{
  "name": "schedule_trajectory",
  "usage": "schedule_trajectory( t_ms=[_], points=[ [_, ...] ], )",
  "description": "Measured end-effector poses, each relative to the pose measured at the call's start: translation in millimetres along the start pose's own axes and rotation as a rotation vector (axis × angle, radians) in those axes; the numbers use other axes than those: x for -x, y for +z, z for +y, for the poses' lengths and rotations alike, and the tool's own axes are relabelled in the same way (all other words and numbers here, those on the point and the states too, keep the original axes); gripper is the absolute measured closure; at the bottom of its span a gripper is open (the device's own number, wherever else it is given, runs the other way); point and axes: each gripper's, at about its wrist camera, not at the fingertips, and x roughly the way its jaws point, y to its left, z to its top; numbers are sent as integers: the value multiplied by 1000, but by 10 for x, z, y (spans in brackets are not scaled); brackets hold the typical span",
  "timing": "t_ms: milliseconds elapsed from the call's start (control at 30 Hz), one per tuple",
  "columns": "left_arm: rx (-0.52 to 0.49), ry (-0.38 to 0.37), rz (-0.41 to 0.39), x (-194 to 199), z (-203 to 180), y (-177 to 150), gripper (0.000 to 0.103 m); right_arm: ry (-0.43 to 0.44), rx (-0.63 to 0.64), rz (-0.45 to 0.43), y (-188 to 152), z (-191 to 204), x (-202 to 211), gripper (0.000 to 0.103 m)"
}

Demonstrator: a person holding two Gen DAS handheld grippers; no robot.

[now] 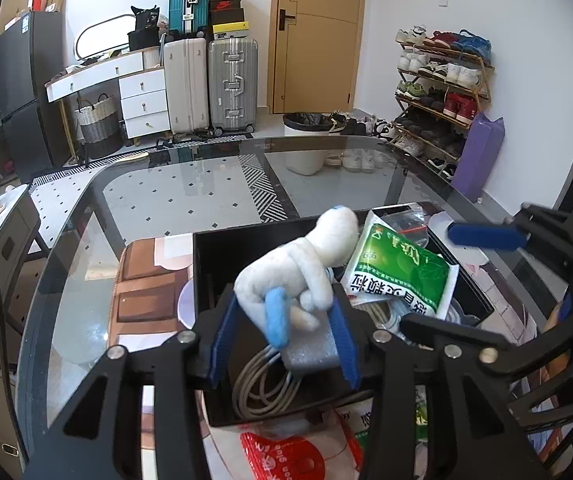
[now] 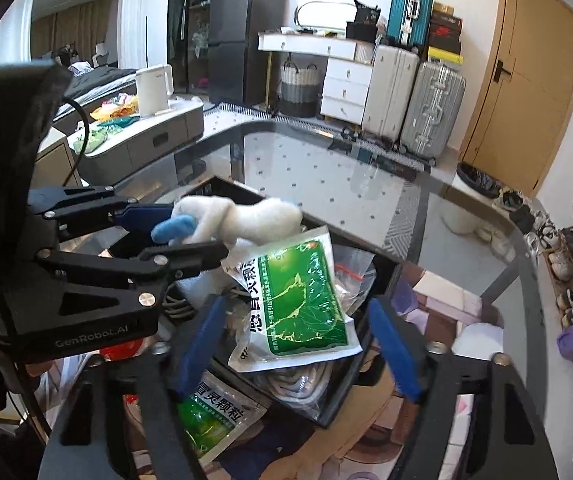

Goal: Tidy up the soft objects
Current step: 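Open the left tool over the box while the right tool releases the green packet inside, then withdraw both tools from the box back toward the pile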

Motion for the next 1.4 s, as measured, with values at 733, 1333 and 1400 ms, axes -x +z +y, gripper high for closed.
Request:
schedule_trajectory(
  t_ms=[733, 1333, 1400],
  points=[
    [8, 3, -41, 366, 30, -148, 0, 6, -179, -116, -437, -139, 529, 1],
    [21, 79, 2, 439, 97, -568, 0, 54, -238, -21, -625, 53, 366, 1],
    [13, 80, 6, 434, 86, -615, 0, 60, -237, -15, -640, 68, 354, 1]
  ],
)
